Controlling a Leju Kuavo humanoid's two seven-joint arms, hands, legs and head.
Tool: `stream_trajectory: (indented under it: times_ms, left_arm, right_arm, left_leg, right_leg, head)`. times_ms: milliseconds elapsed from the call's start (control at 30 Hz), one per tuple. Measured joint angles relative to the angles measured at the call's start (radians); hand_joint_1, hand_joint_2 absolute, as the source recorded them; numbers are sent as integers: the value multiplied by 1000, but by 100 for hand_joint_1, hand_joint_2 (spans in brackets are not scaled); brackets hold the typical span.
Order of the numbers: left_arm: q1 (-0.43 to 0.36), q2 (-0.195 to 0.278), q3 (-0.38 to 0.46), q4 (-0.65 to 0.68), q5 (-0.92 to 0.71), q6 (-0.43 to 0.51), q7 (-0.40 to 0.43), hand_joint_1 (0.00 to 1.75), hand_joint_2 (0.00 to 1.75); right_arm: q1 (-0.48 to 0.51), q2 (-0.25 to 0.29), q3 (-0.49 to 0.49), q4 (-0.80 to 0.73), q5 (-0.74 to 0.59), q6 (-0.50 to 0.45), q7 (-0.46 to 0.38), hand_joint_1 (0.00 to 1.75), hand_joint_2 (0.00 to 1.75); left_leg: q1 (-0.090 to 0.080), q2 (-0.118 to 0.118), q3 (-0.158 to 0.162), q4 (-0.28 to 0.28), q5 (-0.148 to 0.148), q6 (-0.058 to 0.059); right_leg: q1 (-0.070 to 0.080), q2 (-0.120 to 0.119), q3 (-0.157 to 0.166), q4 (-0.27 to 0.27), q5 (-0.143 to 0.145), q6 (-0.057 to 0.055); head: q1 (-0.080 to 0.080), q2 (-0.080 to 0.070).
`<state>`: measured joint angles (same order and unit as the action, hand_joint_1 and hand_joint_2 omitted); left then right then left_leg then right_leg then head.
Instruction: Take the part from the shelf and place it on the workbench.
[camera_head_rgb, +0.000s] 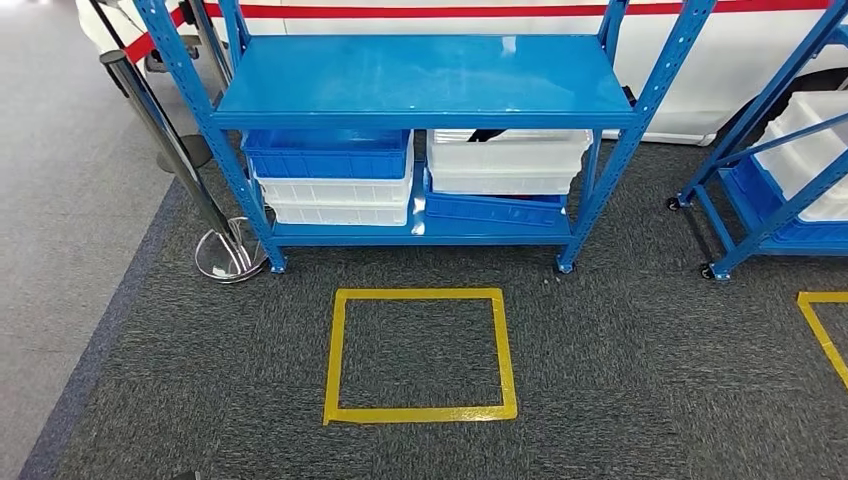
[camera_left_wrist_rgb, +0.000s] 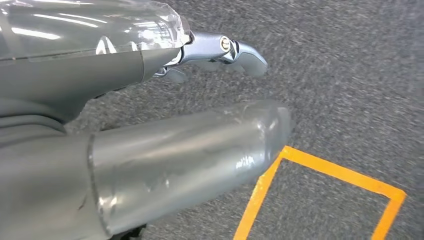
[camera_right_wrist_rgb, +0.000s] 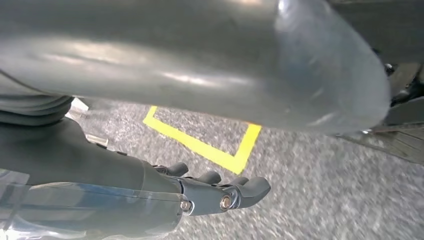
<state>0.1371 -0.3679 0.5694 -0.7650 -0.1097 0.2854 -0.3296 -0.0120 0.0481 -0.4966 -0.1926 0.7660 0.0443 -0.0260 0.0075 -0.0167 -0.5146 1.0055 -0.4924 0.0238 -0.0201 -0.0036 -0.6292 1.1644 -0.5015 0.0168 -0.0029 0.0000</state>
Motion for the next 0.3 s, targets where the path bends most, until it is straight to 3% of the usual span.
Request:
stream_trajectory:
  times_ms: [33, 100, 200, 300]
  left_arm:
    - [-2, 0, 1, 1, -4, -2, -3, 0, 0]
    - [-5, -1, 4, 1, -11, -4, -7, 0, 0]
    - [-8, -1, 5, 1, -15, -8, -10, 0, 0]
    - [-9, -1, 6, 1, -21, -15, -12, 0, 0]
  right_arm:
    - [0, -2, -3, 0, 0, 0, 0, 0, 0]
    - [-1, -3, -8, 0, 0, 0, 1, 0, 0]
    - [-4, -2, -12, 0, 2, 0, 1, 0, 0]
    - [-1, -2, -14, 0, 5, 0, 1, 0, 0]
  left_leg:
    - [-2, -2, 6, 5, -9, -6]
    - [-5, -5, 11, 9, -23, -18]
    - [-4, -4, 20, 12, -38, -33]
    - [-1, 5, -14, 96, -68, -45]
  right_leg:
    - [0, 3, 26, -60, 22, -1]
    - [2, 7, 52, -117, 24, -10]
    - [3, 7, 65, -123, 8, -30]
    - [-1, 1, 90, -131, -7, -45]
  head:
    - [2, 0]
    - [3, 0]
    - [-1, 0]
    - [-10, 0]
